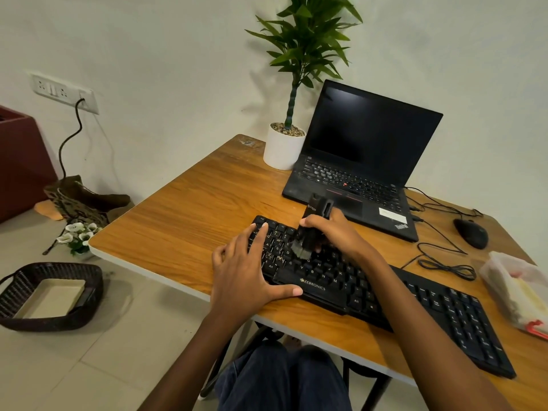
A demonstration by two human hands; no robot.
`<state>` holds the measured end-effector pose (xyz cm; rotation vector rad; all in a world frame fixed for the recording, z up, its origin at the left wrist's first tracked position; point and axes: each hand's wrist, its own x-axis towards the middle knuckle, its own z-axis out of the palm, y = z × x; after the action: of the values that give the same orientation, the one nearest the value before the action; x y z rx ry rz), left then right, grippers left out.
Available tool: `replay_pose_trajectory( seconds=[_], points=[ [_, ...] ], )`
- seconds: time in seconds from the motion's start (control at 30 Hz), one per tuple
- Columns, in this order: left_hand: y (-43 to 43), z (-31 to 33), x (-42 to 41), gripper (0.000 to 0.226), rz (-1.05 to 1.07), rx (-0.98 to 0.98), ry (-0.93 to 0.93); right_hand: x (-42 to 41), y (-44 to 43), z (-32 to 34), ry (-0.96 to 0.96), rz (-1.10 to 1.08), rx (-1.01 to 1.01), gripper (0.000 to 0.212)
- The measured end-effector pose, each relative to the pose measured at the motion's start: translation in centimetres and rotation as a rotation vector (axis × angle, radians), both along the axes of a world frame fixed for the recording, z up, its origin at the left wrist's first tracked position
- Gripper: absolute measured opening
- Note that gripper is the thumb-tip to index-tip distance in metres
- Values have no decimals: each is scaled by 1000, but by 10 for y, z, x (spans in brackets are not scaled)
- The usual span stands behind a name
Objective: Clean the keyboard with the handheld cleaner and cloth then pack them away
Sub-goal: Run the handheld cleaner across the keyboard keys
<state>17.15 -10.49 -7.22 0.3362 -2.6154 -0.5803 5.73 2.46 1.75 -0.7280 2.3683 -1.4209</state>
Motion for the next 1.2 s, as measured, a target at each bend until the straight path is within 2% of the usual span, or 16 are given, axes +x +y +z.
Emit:
replay_pose_trajectory(
  seconds=[0.1,0.27,0.4,0.53,0.63,0.7,0.83,0.97,1.1,1.2],
  points=[
    [0,0,0,129,0,-2,-12,1,-3,-1,117,-36,35,13],
    [1,0,0,128,0,2,-9,9,-6,6,-32,49,0,18],
    [1,0,0,126,3,7,2,4,-12,-1,156,2,38,12],
    [1,0,0,126,5,2,-1,7,-12,4,11,126,67,13],
    [0,1,0,129,6,7,1,3,-15,5,156,54,154,16],
    [0,1,1,130,4,10,-2,5,-18,4,208,37,137,22],
    [0,1,1,132,6,0,-9,10,-13,9,89,143,139,15],
    [-1,1,0,133,3,0,-26,7,-15,6,179,74,148,22],
    [0,1,1,134,3,-4,-27,13,-11,8,29,153,127,14],
    [0,2,1,135,3,0,-30,11,-10,6,124,101,155,18]
  ],
)
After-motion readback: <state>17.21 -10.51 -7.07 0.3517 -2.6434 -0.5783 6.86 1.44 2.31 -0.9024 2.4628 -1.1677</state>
